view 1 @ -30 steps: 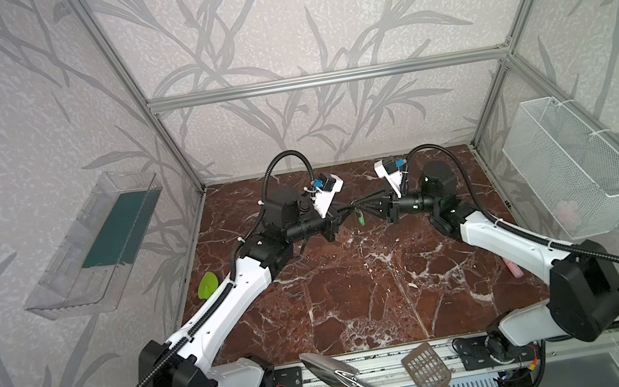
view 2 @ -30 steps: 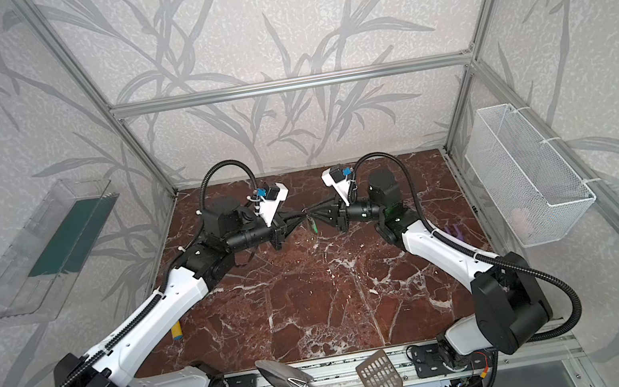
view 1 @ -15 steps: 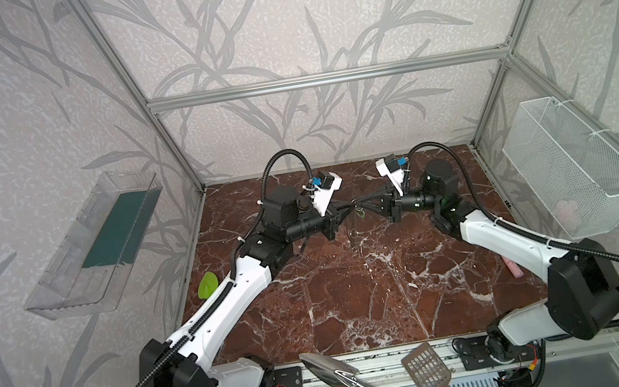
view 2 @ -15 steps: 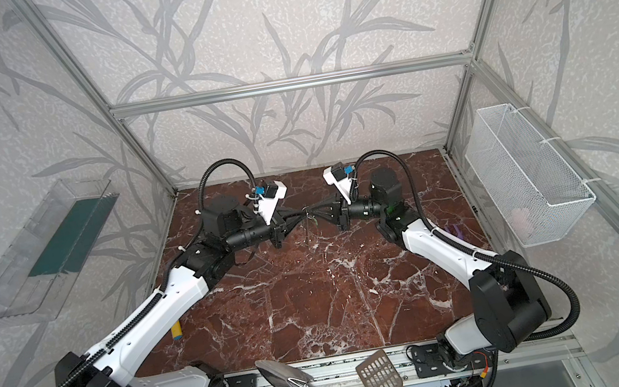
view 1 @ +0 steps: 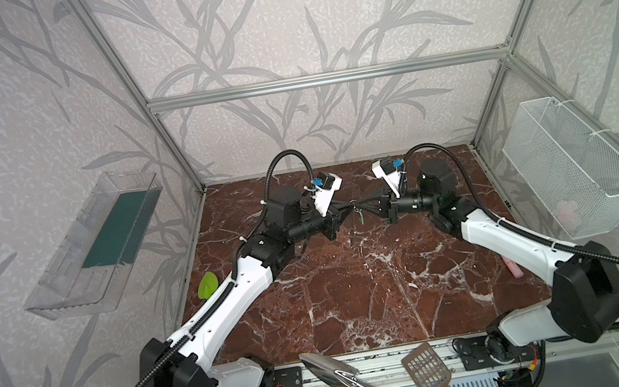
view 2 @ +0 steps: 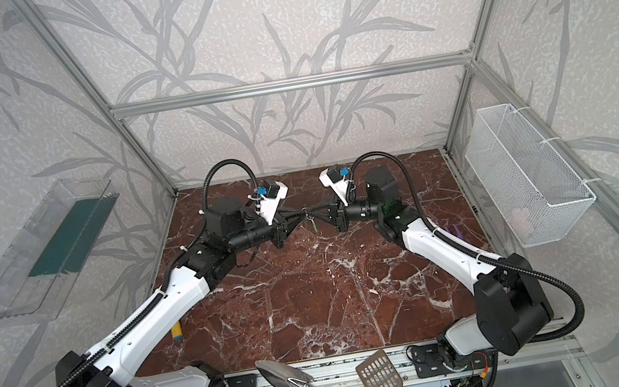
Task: Put the keys on the keyring
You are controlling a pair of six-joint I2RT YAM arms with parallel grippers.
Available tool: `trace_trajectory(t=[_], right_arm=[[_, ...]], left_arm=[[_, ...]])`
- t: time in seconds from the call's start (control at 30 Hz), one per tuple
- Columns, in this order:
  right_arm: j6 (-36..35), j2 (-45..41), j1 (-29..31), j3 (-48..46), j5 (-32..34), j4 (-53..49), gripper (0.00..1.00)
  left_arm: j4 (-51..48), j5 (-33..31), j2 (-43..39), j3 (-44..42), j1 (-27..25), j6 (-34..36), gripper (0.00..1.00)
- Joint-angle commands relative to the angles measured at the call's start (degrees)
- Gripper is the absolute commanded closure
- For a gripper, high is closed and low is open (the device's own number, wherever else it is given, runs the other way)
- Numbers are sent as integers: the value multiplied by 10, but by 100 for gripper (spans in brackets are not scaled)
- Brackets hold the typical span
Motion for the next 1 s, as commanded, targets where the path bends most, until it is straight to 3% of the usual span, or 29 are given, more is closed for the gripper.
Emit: trace_trajectory(t=[0.0,0.2,0.57,0.97], right_arm=[[-45,-22,8,26,29,-57,100],[-74,-28,16,32,40,-91,100],[-79,-29,20,34,40,-96,100],[-75,-30,20,31,27,-85,100]], left_arm=[[4,-18,-2,22,0,7,86],[5,-16,-3,23,0,8,80],[-17,45,11,42,0,12,81],[-40,4,-8,30,2,26,81]])
